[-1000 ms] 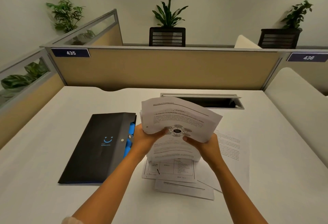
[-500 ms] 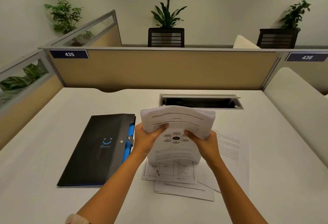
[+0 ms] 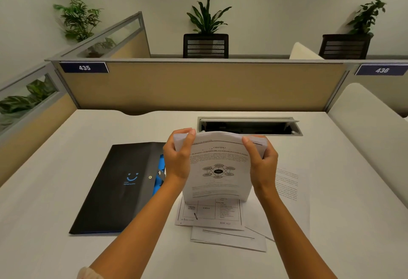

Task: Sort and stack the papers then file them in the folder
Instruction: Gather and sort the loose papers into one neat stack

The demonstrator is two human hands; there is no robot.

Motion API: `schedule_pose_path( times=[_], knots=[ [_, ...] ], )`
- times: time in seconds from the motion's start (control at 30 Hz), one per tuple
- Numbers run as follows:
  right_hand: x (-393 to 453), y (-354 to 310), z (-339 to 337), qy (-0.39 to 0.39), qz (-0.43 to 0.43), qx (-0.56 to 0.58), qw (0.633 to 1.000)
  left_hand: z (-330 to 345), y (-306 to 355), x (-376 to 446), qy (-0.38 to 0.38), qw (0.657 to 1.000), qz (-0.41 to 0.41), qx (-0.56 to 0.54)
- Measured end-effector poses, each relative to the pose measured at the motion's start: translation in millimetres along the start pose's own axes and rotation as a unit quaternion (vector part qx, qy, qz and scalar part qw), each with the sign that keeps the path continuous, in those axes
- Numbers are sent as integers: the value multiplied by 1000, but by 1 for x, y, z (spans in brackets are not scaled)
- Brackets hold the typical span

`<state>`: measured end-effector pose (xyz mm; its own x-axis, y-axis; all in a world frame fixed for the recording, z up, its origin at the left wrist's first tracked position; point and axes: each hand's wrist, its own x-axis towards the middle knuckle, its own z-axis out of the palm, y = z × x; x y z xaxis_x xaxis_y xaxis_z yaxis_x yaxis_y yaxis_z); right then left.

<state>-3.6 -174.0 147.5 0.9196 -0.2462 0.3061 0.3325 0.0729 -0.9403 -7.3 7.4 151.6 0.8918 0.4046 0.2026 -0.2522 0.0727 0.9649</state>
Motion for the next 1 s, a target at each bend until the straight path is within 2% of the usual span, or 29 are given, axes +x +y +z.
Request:
schedule_pose_path(
  times=[0.27,0.43,0.63,0.8,1.0],
  knots=[
    [9,7,-1,13,43,-37,998,-1,-4,6,-4,1000,-13,4],
    [13,6,1,7,34,-41,999,0,-5,8,-8,1000,-25,5],
    [6,28,-15,-74,66,17,995,-9,-10,5,-64,997,-45,-5],
    [-11,69,-32,-137,116,-46,983,-20,-36,-6,-123,991,-59,-1],
    [-23,96,-37,-160,164,-88,969,-28,-73,-20,-100,984,-136,48]
  ],
)
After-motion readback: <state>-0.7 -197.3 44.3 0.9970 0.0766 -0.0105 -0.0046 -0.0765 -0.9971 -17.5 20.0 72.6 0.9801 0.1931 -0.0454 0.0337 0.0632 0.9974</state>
